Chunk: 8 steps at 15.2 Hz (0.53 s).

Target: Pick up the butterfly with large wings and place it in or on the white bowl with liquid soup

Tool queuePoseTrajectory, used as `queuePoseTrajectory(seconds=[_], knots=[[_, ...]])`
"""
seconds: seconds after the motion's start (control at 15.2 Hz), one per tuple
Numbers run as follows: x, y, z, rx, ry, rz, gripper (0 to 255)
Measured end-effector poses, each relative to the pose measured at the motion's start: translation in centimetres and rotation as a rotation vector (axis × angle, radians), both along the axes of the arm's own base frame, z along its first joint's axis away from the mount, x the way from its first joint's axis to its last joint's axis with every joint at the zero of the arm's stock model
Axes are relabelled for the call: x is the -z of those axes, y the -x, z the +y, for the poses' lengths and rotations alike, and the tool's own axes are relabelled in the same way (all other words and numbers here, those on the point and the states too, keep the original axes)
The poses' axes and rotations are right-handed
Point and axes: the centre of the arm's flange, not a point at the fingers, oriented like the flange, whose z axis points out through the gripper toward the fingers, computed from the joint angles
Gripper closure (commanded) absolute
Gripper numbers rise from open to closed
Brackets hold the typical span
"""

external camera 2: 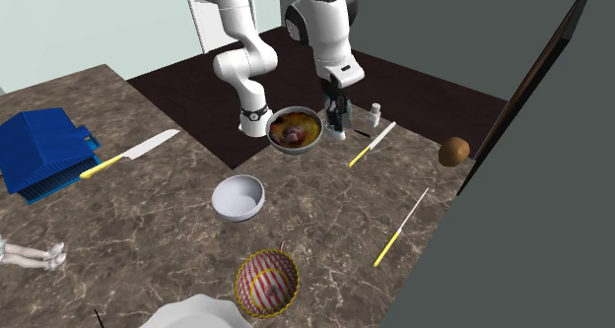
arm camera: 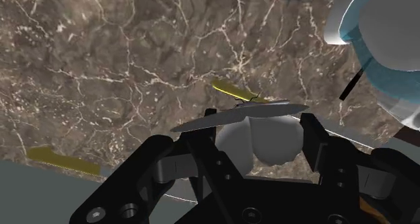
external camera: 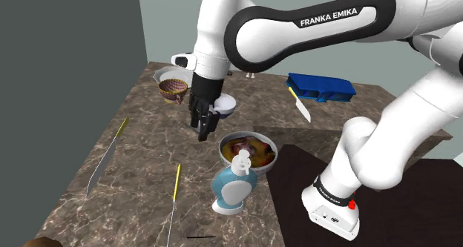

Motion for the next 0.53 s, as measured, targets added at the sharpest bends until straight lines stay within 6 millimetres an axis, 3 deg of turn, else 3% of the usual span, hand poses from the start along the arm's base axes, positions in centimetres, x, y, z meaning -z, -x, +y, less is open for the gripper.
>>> queuePoseTrajectory(seconds=[0.53], knots=[[0.1, 7.8, -7.5, 0.001, 0.000, 0.000, 255]])
